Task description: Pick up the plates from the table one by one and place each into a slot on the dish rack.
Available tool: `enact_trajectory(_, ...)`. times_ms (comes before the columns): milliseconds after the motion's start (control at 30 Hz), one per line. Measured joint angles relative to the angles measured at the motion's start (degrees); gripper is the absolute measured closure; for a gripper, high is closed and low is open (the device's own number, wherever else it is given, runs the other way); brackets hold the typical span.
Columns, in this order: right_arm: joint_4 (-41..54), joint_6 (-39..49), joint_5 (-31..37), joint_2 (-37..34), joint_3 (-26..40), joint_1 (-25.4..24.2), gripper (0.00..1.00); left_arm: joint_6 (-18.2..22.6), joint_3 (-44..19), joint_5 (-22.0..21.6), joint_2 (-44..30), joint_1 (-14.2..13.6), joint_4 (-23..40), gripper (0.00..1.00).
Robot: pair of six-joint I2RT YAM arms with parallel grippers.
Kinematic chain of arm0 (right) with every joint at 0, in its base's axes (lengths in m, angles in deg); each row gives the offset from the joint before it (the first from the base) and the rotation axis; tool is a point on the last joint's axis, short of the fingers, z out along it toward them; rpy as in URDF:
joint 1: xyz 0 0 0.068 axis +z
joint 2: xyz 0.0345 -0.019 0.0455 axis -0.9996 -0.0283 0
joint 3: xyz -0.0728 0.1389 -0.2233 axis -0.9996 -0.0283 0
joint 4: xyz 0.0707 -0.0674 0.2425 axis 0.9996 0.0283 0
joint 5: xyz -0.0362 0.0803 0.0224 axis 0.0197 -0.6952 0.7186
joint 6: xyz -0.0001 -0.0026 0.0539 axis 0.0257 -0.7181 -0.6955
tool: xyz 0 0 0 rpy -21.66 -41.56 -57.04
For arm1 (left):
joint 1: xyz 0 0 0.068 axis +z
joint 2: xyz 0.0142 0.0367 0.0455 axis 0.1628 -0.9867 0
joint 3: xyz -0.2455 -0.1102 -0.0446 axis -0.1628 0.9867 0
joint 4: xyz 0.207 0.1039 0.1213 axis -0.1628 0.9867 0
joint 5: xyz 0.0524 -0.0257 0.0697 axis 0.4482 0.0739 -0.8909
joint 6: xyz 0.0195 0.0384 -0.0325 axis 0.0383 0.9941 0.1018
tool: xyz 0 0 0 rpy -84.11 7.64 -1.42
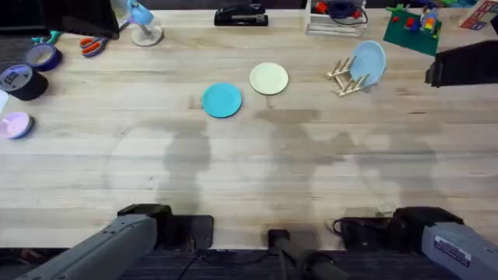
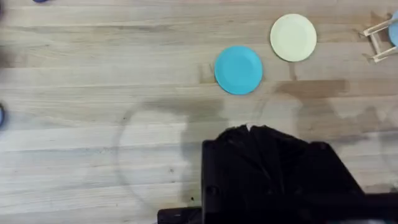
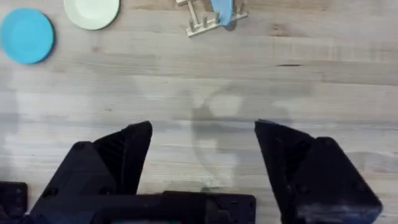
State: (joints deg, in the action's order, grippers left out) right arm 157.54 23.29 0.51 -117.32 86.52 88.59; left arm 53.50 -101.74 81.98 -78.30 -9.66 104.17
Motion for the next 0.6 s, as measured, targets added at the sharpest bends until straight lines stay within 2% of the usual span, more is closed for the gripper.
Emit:
enact_trajectory(367,0.00,0.00,0.00,0.00,0.00,0.00,0.007,0.00,0.00,0.03,0.00,0.00,0.72,0.961)
enact_trajectory(600,0.00,0.00,0.00,0.00,0.02,0.00,0.008,0.58,0.00,1.49,-0.81,0.02,2.04,0.961)
